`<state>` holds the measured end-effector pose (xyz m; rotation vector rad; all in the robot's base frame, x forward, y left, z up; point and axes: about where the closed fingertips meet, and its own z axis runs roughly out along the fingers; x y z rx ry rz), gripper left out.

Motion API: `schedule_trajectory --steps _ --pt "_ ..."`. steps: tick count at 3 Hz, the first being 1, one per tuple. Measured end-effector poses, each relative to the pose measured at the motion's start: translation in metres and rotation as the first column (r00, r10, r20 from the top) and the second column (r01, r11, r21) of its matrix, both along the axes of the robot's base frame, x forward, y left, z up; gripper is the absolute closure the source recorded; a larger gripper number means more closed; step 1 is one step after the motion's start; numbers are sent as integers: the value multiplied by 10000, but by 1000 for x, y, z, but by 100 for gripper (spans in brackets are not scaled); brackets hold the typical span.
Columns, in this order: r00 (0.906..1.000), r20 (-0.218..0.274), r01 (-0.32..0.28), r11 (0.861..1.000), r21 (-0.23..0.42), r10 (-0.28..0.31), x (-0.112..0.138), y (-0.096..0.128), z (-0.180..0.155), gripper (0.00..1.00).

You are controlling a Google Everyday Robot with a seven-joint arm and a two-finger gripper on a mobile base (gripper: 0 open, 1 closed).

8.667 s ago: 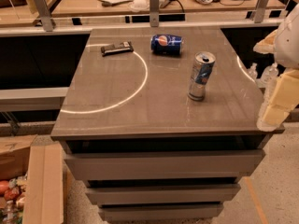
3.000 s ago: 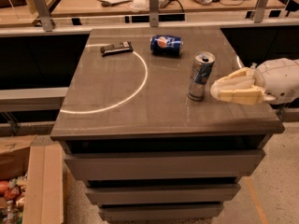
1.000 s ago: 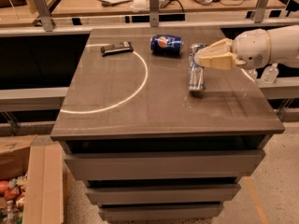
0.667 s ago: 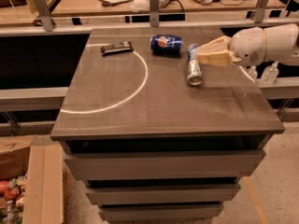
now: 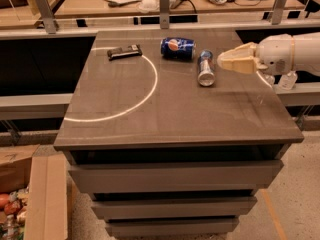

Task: Knock redbull can over

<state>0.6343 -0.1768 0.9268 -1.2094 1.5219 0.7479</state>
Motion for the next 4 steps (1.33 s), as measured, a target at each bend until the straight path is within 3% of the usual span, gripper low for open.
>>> schedule_trajectory --steps 1,2,3,4 --pt "9949 -201 980 9950 -183 -984 -6 -35 -8 100" --pt "9841 -330 1725 9834 -563 -1745 -12 -64 -13 100" --pt "9831 -355 1775 9822 -609 -1798 -12 -65 -14 85" --pt "9836 -370 1744 9828 -604 -1768 -12 -63 -15 62"
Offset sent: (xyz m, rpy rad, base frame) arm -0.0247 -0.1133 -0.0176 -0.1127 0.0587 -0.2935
